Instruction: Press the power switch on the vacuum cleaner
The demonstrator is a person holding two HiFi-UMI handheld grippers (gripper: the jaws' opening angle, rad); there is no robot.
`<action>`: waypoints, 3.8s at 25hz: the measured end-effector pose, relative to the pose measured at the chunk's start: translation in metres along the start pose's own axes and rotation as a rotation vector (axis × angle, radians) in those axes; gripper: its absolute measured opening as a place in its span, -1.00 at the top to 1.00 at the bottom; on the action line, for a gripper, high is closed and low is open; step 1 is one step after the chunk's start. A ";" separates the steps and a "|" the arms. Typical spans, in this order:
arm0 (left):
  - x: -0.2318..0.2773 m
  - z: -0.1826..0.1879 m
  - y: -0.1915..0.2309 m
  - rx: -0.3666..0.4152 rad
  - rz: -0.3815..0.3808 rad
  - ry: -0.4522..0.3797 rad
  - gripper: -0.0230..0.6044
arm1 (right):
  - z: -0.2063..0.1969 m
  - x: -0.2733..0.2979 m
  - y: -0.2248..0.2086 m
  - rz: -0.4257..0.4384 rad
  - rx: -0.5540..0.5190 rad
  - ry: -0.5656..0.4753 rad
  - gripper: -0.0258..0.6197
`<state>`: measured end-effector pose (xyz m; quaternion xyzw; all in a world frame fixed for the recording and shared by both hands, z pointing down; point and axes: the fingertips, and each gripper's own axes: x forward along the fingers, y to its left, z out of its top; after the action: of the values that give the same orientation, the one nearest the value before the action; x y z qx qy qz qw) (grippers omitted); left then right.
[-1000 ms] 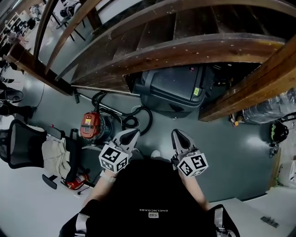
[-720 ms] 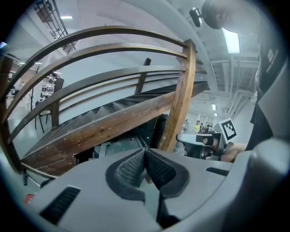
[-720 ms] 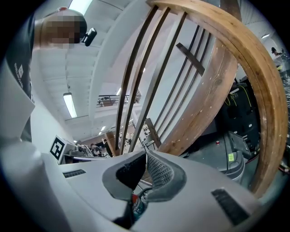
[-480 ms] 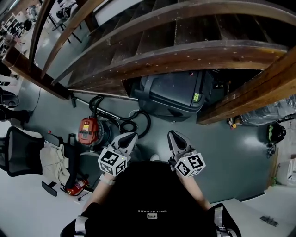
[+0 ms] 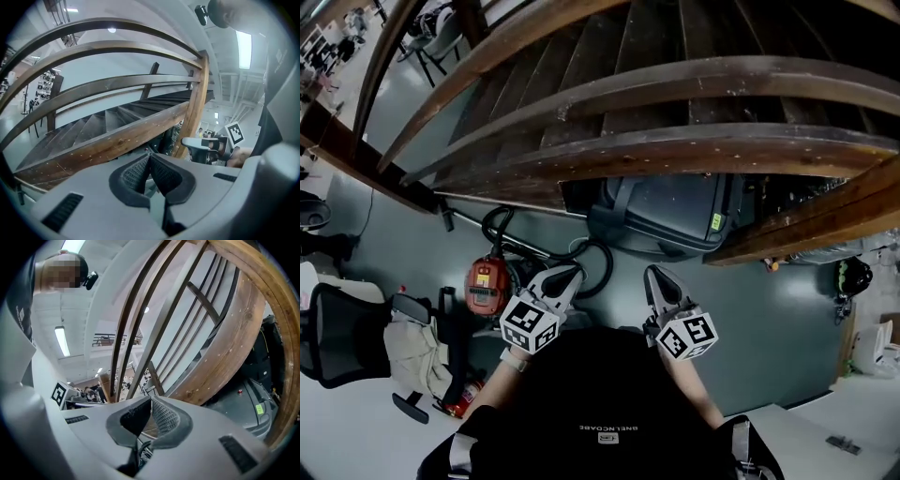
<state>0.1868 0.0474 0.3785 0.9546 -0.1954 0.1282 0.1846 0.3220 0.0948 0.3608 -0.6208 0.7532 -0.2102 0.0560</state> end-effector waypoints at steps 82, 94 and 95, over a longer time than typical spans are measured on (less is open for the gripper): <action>-0.294 -0.326 0.174 -0.817 1.165 -0.339 0.88 | -0.550 0.380 0.318 1.071 -0.881 1.037 0.83; -0.277 -0.411 0.204 -0.901 1.190 -0.310 0.88 | -0.677 0.426 0.293 1.020 -0.934 1.084 0.83; -0.276 -0.417 0.205 -0.909 1.192 -0.311 0.88 | -0.686 0.430 0.291 1.016 -0.935 1.087 0.83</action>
<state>-0.2176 0.1295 0.7277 0.5250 -0.7346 -0.0227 0.4292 -0.2761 -0.1068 0.9456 0.0160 0.8698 -0.0965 -0.4836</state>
